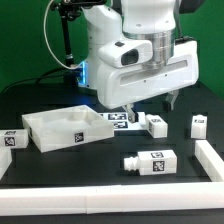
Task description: Assemble one leg
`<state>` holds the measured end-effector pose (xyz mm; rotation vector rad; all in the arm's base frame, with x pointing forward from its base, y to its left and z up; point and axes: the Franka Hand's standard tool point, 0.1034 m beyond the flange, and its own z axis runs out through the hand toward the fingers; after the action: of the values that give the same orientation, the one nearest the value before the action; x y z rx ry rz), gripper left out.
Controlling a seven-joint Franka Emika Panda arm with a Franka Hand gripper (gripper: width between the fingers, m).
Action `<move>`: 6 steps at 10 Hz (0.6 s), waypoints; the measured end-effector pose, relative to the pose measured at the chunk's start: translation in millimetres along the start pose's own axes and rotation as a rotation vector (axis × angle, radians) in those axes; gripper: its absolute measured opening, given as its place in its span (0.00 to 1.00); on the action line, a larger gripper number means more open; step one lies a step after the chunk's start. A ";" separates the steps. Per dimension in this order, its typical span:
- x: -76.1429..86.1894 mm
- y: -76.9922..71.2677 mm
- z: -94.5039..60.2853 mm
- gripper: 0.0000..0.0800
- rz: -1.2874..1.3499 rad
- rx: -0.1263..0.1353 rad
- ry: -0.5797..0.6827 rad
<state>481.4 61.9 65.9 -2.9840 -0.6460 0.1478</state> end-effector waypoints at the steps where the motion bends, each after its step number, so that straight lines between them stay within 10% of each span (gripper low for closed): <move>1: 0.1 -0.5 0.3 0.81 -0.001 0.000 -0.001; 4: 16.9 25.8 1.3 0.81 -0.250 -0.064 0.093; 6: 58.4 54.5 -5.8 0.81 -0.436 -0.081 0.120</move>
Offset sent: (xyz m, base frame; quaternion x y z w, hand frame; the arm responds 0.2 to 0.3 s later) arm 0.0571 -0.0233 -0.0023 -0.0467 0.1219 -0.2502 0.9594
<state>557.2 36.4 61.5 -2.8098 -1.2864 -0.0882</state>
